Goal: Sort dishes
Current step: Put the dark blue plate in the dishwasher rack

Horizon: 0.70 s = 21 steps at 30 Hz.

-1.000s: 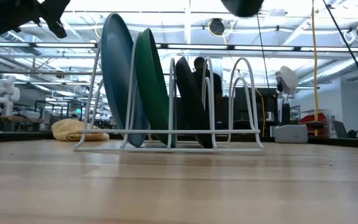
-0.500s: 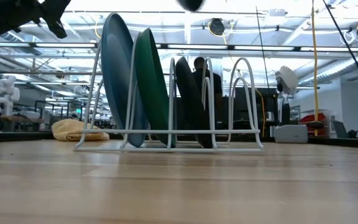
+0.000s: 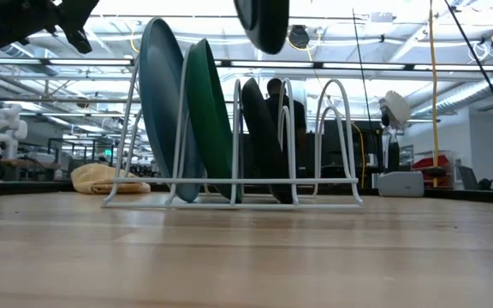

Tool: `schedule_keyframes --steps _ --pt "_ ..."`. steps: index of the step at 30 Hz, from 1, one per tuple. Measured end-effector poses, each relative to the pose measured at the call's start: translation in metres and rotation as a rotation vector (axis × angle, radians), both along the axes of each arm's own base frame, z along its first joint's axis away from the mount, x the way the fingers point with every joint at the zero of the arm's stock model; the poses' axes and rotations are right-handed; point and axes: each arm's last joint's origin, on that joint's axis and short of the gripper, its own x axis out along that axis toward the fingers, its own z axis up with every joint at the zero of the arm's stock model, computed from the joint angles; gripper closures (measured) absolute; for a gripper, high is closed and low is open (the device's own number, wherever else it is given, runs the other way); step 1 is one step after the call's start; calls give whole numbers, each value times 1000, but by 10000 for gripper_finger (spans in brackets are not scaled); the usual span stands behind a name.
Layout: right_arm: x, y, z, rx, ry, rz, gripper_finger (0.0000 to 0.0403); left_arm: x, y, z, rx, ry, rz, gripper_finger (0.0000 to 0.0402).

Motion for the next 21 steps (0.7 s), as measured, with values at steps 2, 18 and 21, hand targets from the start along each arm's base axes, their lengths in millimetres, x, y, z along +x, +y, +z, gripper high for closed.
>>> schedule_keyframes --steps 2,18,21 --pt "-15 -9 -2 15 -51 -3 403 0 0 0 0 0 0 269" --pt "-95 -56 -106 175 -328 -64 402 0 0 -1 0 8 5 269" --pt "-95 -58 -115 202 -332 -75 402 0 0 -1 12 9 17 269"
